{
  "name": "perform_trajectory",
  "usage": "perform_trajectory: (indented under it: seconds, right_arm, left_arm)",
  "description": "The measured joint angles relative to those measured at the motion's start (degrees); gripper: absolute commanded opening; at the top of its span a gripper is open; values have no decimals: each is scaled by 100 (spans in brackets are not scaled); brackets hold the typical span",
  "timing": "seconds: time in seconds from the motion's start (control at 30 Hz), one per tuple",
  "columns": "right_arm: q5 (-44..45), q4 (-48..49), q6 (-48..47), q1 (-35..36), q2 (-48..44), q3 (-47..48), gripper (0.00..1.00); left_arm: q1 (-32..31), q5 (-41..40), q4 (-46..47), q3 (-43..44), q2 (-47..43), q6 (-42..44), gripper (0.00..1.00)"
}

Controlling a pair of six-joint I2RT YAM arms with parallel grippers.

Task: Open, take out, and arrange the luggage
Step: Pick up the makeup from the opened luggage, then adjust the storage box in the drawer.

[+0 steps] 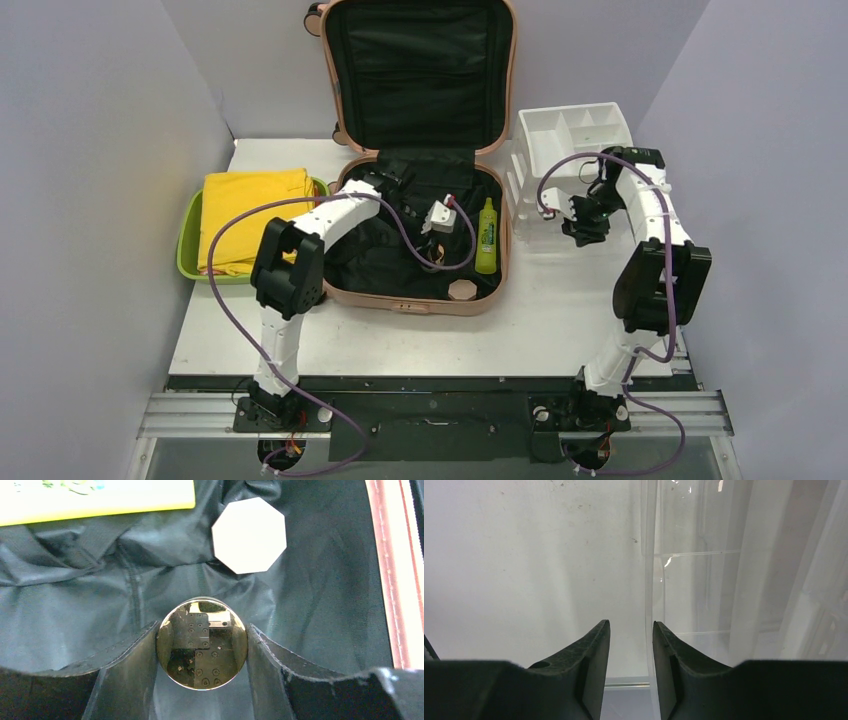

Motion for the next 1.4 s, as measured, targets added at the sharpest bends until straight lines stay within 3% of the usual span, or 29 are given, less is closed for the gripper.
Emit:
perform_trajectory:
  seconds: [0.3,0.7,0.83,0.97,1.03,1.17,1.4]
  right_arm:
    - [177,337,-245,7,-33,-297,12]
    - [404,90,-372,-70,-94,-295,8]
    - [409,-55,-411,-70,-120,-240,16]
    - [422,-195,-459,-70,-258,-240,46]
    - [404,-210,-433,-68,-369,-240,53]
    - [297,-269,-175,-70,-516,-116,59]
    - [35,9,728,-136,-866,282,61]
  left_arm:
    - [87,157,28,387,-63,-485,36]
    - [184,240,404,651,-63,-1134,37]
    - [184,240,581,651,-63,-1360,37]
    - [181,236,863,651,-63,-1670,37]
    - [184,232,1078,651,-63,-1902,37]
    - [177,210,1445,741,-63,-2356,38]
    - [72,323,2752,883,-63,-3591,39]
